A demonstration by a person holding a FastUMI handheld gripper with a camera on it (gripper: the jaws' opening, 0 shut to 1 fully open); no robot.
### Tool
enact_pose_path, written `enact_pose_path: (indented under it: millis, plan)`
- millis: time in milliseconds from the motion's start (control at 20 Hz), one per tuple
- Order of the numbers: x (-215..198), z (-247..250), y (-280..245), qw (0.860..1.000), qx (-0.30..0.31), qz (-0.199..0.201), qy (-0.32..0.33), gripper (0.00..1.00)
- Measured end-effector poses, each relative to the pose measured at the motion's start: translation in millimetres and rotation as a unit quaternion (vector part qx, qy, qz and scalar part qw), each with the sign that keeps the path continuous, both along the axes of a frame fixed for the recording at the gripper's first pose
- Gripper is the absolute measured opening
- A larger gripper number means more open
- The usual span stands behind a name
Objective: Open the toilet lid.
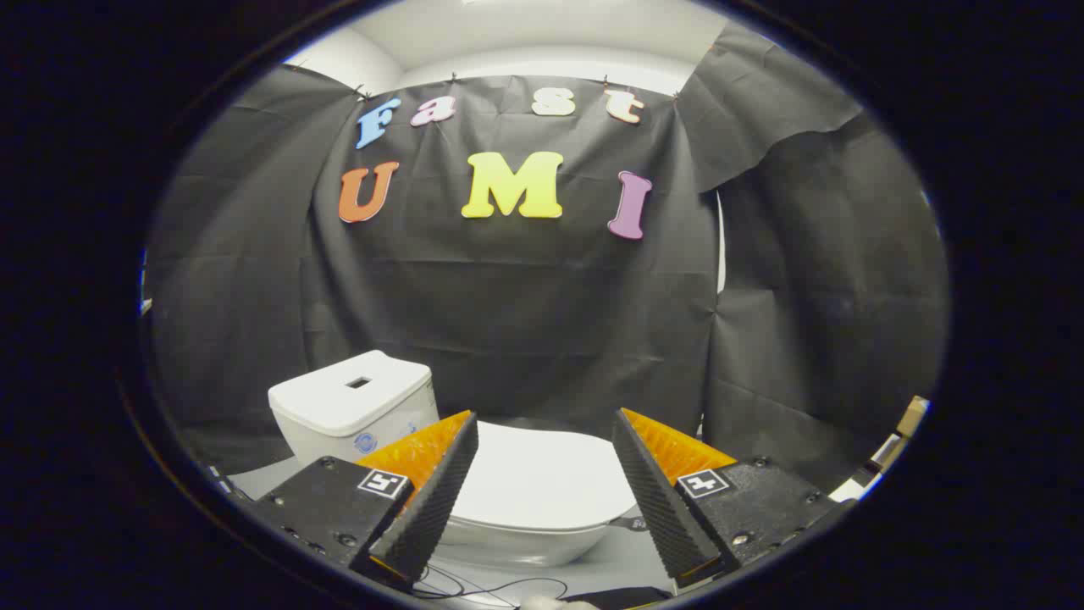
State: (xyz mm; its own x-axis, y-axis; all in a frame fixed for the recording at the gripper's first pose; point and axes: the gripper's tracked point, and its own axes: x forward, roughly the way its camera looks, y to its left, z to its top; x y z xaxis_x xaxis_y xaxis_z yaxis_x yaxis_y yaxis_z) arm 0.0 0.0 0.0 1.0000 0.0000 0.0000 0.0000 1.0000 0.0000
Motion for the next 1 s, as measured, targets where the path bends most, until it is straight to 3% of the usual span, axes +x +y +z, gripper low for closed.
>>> enact_pose_path:
  millis: [1000]
  plan:
    - [7.0, 2.4, -24.2, 0.999, 0.021, -0.026, 0.006, 1.0]
